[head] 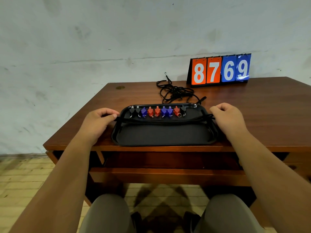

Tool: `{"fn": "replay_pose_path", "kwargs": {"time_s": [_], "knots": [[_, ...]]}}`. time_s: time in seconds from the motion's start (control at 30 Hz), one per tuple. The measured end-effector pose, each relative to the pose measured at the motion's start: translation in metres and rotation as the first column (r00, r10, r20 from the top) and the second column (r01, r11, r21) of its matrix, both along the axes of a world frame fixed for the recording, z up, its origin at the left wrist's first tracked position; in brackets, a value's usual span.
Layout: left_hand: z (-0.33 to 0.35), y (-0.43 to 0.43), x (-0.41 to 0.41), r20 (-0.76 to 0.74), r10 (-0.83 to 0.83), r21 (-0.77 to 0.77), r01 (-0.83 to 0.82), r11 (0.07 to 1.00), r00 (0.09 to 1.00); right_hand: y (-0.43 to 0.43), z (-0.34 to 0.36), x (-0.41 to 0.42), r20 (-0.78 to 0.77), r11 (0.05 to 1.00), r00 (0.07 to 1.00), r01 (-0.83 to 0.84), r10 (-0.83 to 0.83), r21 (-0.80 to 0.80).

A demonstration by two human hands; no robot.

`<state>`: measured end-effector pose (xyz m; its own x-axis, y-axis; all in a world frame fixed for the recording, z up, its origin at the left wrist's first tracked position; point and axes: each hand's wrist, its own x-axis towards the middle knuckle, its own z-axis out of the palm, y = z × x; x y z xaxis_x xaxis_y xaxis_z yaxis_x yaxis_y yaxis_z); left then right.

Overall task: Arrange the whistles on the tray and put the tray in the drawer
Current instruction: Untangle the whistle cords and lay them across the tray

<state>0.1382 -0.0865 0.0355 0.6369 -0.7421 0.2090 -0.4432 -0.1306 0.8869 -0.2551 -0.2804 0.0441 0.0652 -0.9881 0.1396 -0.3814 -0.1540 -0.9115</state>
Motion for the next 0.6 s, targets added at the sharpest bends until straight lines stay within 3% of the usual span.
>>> {"fn": "replay_pose_path", "kwargs": {"time_s": [0.6], "knots": [[0.0021,0.0035,-0.0034,0.021,0.048,-0.036,-0.047,0.998,0.999,0.0005,0.0002,0.0003,-0.028,1.000,0.999,-0.021,0.021,0.002]]}}
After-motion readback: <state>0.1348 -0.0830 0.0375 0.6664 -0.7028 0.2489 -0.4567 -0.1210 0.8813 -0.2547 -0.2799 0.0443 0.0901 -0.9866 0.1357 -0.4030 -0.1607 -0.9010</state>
